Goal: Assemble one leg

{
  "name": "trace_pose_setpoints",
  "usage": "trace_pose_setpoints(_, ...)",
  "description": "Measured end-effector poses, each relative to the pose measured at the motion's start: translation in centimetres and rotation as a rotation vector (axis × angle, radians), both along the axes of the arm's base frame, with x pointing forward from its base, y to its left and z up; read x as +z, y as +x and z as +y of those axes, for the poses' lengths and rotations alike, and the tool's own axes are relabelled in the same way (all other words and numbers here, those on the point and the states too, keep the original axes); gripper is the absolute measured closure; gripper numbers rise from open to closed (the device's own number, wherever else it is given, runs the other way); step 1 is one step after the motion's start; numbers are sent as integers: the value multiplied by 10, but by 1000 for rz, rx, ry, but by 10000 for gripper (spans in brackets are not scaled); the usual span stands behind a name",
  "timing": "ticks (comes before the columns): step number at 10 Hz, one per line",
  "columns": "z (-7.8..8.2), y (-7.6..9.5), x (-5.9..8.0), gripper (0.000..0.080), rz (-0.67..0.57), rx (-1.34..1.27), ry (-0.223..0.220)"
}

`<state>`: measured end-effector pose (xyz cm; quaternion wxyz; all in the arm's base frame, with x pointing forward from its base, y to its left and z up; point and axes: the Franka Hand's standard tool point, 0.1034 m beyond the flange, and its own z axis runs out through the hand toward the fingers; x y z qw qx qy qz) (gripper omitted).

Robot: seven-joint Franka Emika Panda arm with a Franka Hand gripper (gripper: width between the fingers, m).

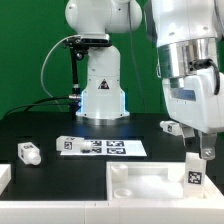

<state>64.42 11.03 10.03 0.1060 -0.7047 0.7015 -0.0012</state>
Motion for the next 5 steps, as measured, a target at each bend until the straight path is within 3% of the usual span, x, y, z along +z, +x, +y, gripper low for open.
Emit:
trace_pose_setpoints(2,0,-1,0,151,1,33,-5)
trace_pose_setpoints(5,3,-1,16,151,-12,170,-8)
